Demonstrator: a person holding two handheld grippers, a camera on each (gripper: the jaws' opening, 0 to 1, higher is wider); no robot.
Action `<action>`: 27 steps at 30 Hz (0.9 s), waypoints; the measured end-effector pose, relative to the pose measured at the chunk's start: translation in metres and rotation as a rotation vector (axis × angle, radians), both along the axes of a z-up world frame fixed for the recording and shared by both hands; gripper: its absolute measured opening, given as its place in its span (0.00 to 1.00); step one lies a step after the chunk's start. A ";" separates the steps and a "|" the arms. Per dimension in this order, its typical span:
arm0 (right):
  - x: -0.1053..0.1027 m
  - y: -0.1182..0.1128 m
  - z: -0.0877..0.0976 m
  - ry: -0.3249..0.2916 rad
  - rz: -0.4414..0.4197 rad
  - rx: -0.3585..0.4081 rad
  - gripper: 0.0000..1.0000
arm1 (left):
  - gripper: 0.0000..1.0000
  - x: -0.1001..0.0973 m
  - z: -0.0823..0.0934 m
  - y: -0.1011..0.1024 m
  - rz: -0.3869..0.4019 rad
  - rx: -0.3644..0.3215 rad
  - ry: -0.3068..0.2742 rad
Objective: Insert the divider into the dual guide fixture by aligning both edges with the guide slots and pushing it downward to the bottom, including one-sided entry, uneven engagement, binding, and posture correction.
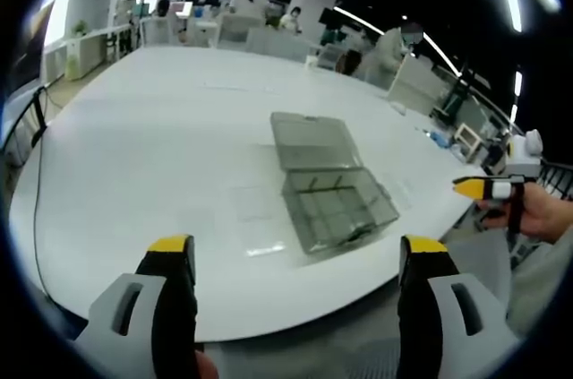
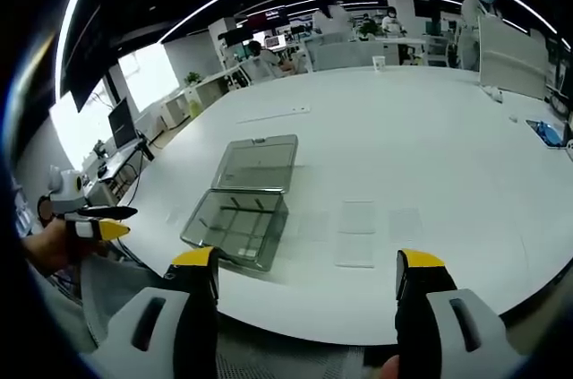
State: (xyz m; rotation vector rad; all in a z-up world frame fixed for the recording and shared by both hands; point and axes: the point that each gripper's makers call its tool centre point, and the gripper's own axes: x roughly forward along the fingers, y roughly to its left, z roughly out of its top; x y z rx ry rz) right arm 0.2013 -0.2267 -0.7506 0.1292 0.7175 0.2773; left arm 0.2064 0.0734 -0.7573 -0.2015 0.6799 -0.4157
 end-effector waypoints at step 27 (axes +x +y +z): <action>0.002 0.001 -0.002 0.013 -0.001 0.017 0.77 | 0.90 0.001 0.000 -0.002 -0.010 -0.009 0.001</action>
